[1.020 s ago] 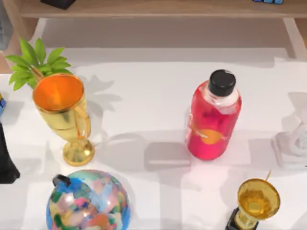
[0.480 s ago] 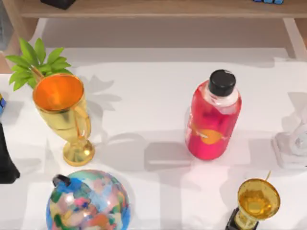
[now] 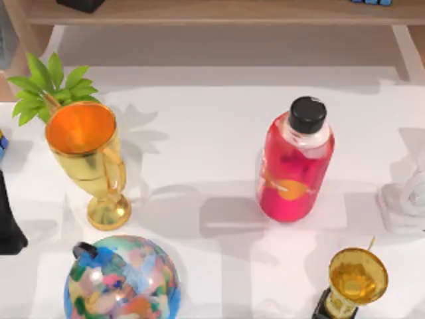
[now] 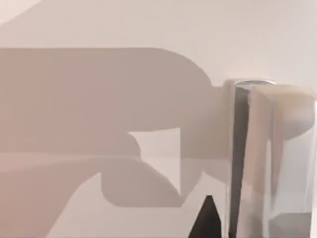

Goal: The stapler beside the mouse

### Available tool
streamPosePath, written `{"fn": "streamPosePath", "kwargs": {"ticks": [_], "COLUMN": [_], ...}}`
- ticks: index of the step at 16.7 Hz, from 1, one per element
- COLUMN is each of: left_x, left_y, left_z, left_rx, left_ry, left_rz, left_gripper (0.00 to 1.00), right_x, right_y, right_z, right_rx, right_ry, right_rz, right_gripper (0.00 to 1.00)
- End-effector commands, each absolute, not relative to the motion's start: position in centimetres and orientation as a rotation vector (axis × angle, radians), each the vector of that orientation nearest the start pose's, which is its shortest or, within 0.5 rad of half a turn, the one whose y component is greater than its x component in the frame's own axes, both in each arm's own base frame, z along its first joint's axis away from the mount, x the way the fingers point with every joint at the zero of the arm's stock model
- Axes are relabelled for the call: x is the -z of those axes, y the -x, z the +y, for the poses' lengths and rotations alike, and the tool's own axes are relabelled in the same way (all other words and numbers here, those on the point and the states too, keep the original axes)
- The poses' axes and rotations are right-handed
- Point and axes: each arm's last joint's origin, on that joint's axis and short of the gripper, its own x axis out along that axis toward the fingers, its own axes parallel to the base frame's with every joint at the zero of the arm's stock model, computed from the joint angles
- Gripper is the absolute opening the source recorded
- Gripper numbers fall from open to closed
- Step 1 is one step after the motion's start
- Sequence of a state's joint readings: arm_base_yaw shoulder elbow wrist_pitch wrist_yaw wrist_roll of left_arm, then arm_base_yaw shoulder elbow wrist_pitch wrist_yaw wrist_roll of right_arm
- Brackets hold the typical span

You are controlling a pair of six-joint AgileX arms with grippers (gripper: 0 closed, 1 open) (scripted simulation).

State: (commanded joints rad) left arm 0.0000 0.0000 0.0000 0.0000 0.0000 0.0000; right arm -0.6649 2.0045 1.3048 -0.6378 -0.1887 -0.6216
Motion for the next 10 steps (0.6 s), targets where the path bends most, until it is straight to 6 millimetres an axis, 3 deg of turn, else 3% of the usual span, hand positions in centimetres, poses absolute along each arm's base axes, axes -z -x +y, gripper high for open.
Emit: {"fn": "streamPosePath", "kwargs": {"ticks": [4, 10], "left_x": [-16.00, -16.00], "left_y": [-10.57, -10.57], "left_z": [-0.12, -0.12], "left_rx": [0.000, 0.000], "left_ry": [0.000, 0.000], "left_rz": [0.000, 0.000], "left_gripper": [1.00, 1.00], "right_x": [-13.15, -13.15], "right_y": [-30.87, -30.87], "right_z": [-23.09, -23.09], "right_rx": [-0.002, -0.002], "right_ry": [-0.018, -0.018], "right_rz": [1.272, 1.272], "right_gripper": [0.98, 1.00]}}
